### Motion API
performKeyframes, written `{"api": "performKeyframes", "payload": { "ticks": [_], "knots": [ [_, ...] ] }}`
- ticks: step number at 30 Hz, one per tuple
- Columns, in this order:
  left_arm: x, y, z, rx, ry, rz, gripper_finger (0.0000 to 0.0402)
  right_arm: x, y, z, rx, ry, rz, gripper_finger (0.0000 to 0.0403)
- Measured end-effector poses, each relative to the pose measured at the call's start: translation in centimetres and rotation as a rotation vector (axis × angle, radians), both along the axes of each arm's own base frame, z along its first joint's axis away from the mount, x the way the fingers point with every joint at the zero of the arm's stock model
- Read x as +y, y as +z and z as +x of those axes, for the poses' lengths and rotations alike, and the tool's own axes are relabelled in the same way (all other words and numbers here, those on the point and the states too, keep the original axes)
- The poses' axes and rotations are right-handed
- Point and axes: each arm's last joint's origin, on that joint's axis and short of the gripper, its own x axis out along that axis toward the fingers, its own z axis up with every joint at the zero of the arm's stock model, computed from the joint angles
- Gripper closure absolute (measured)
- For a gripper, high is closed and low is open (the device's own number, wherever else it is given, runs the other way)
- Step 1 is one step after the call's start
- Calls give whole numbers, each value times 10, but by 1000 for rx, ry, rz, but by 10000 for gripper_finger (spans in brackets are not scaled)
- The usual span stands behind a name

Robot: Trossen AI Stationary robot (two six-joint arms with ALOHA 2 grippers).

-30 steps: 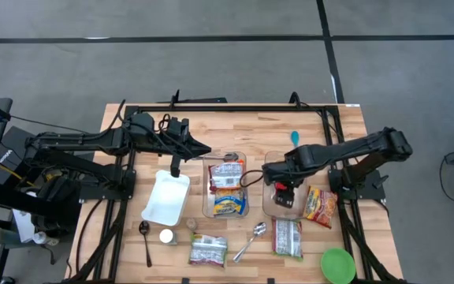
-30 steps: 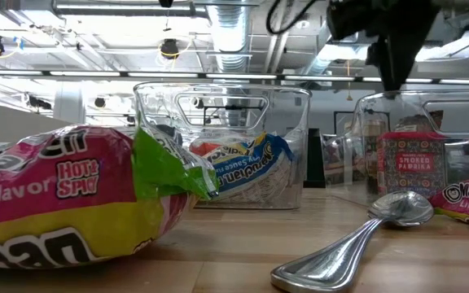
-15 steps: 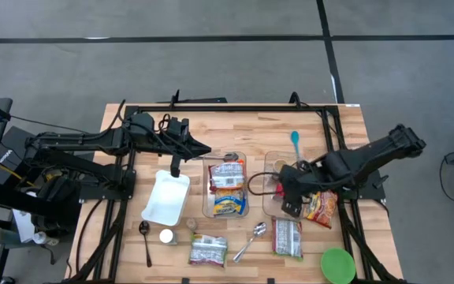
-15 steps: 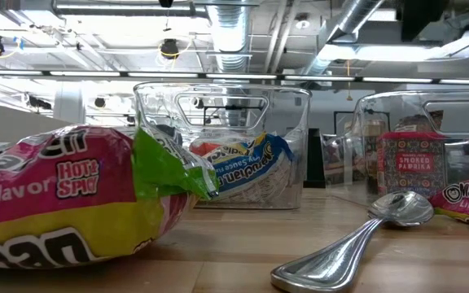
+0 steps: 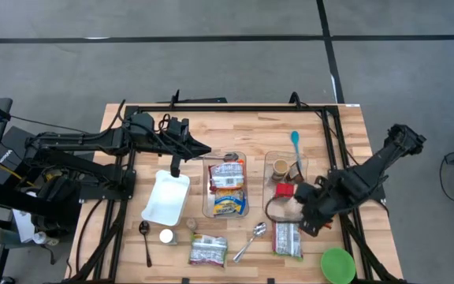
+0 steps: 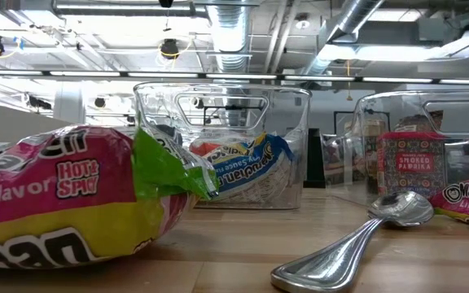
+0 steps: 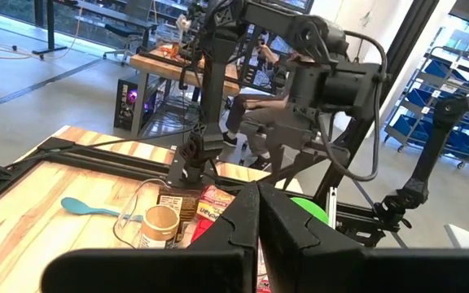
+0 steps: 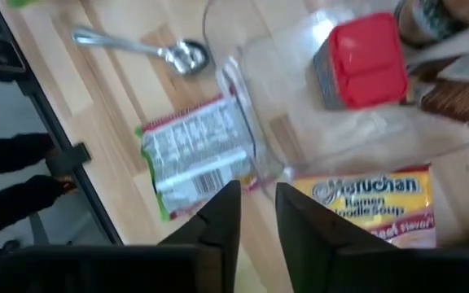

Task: Pick & Place Food Item
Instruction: Put the red noodle pack into the left transparent bin

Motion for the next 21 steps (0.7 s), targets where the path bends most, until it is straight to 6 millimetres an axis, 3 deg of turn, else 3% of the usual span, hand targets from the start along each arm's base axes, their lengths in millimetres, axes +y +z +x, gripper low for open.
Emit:
{"api": "performKeyframes", "payload": {
  "ticks": [8,21],
  "knots": [
    [0,0,0,0,0,0,402,14,-8,-15,36,-58,10,345],
    [0,0,0,0,0,0,402,22,-8,-24,45,-276,83,345]
  ]
}}
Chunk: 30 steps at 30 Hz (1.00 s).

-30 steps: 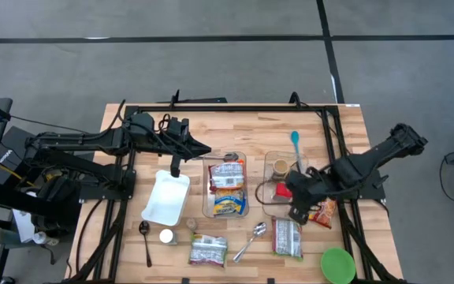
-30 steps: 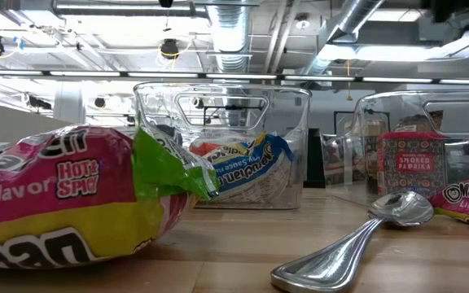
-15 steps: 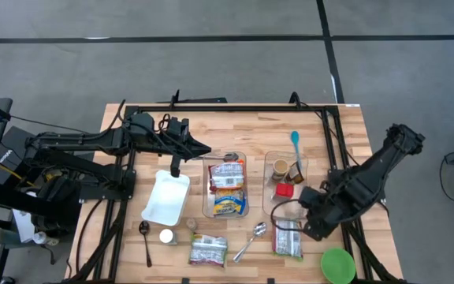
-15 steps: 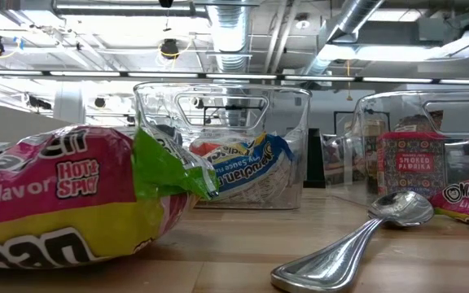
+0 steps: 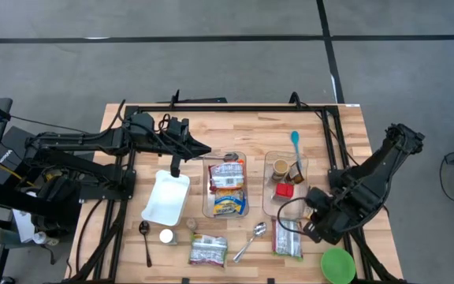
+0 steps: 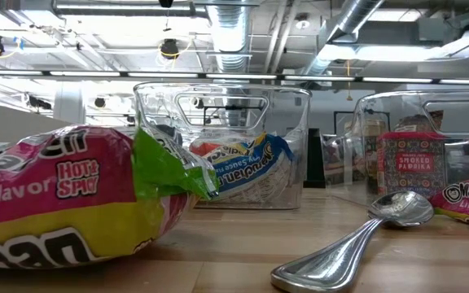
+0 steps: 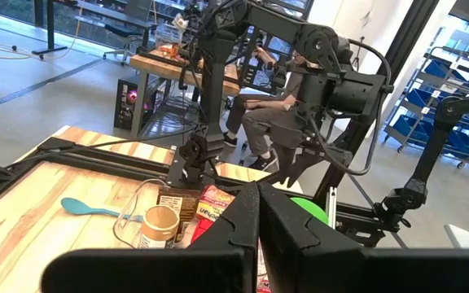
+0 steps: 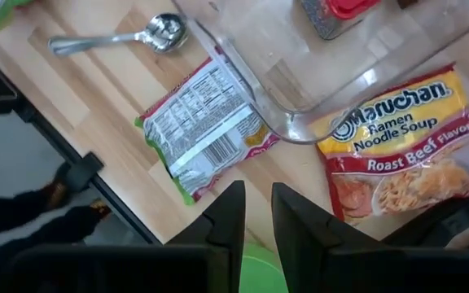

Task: Pick & Place Food Item
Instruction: Put the red noodle pack into the left transparent bin

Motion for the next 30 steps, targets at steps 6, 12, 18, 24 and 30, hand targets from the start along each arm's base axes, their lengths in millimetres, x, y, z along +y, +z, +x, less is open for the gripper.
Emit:
{"api": "performKeyframes", "payload": {
  "ticks": [6,12,18,24,30],
  "knots": [
    [0,0,0,0,0,0,402,-3,0,-2,11,-77,-17,345],
    [0,0,0,0,0,0,402,-6,-1,-5,38,-164,-28,345],
    [0,0,0,0,0,0,402,-6,-1,-5,38,-223,-15,345],
    [0,0,0,0,0,0,402,-6,-1,-4,37,-222,-14,345],
    [0,0,0,0,0,0,402,-6,-1,-4,37,-216,-15,345]
  ]
}}
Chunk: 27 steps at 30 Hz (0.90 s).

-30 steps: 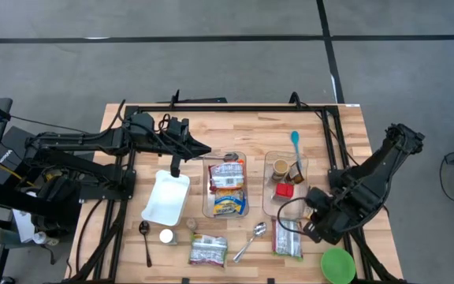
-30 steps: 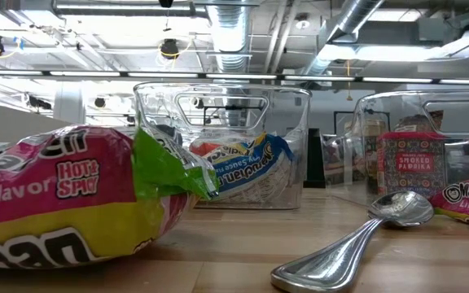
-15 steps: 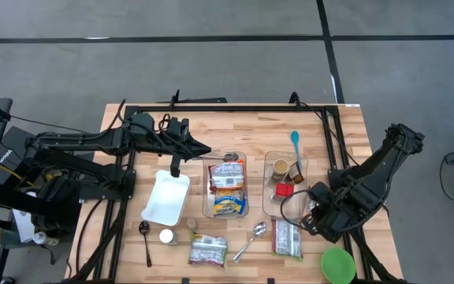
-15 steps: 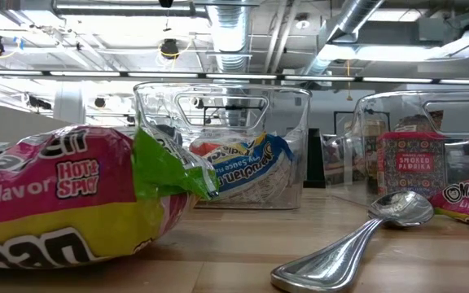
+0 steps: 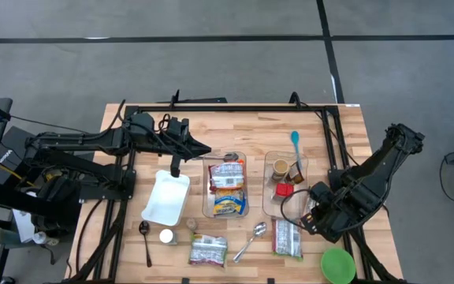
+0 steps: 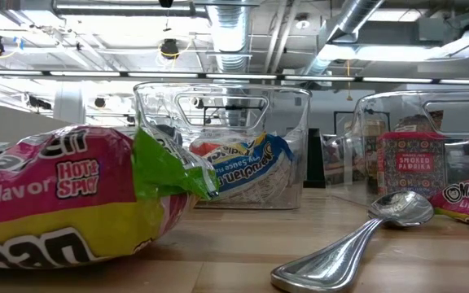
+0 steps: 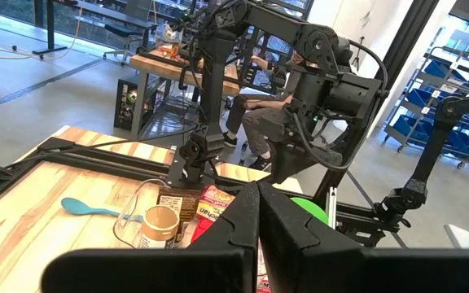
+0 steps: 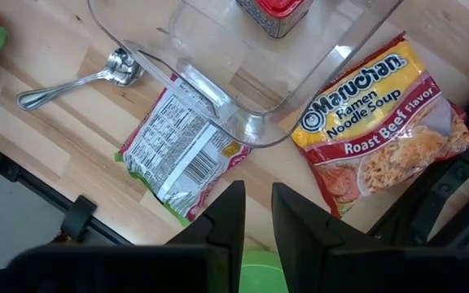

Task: Pick & Place Food Item
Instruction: Put the red noodle pack into the left transparent bin

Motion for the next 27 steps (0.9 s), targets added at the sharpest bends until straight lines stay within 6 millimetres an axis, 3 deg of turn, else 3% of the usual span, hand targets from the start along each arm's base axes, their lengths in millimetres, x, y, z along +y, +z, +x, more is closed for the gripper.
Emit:
{"api": "performKeyframes", "payload": {
  "ticks": [14,27],
  "knots": [
    [0,0,0,0,0,0,402,-7,-1,-7,89,175,-107,345],
    [0,0,0,0,0,0,402,-15,-1,-6,146,208,-117,345]
  ]
}}
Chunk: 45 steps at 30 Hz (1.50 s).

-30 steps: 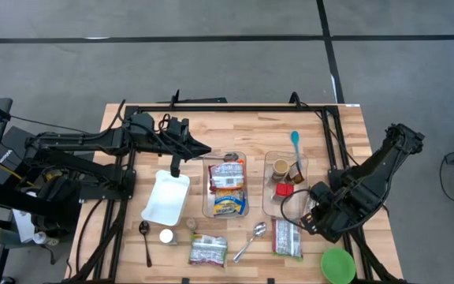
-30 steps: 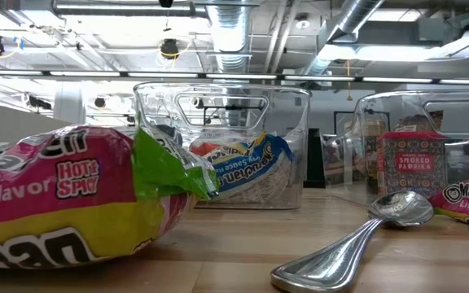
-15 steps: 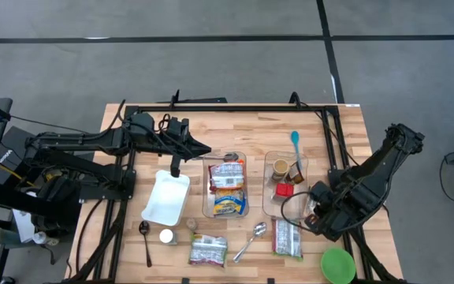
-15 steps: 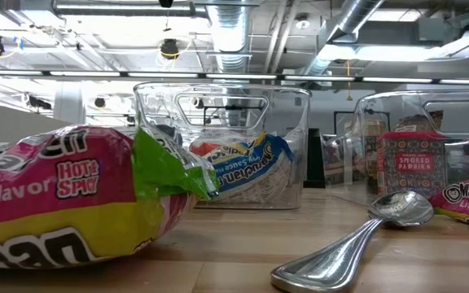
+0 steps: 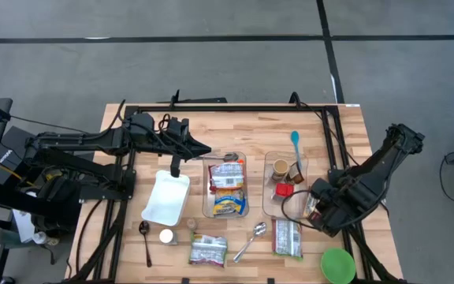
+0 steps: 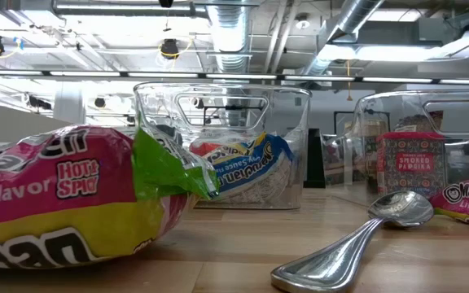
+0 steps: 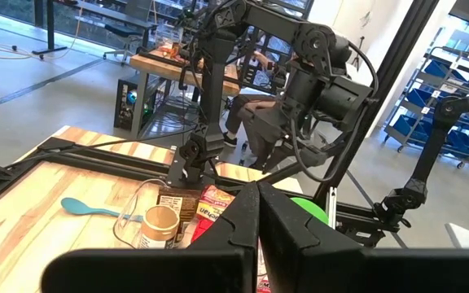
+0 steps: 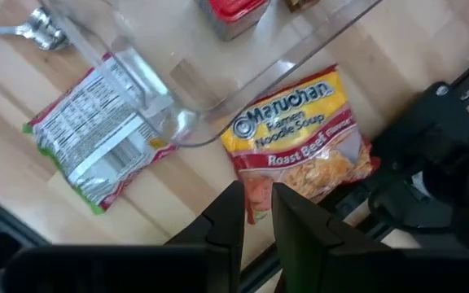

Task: Pick & Place Food Item
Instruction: Put the red noodle pack into the left transparent bin

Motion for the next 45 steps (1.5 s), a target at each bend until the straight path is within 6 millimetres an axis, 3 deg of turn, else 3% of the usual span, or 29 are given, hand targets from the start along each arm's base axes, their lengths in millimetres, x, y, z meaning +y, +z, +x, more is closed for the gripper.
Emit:
{"api": "performKeyframes", "payload": {
  "ticks": [13,32,41,45],
  "knots": [
    [0,0,0,1,0,0,402,6,0,2,50,-8,133,345],
    [0,0,0,0,0,0,402,30,-3,-8,5,-2,186,345],
    [0,0,0,0,0,0,402,39,-1,3,-106,-102,296,345],
    [0,0,0,1,0,0,402,47,-3,11,-245,-29,237,345]
  ]
}}
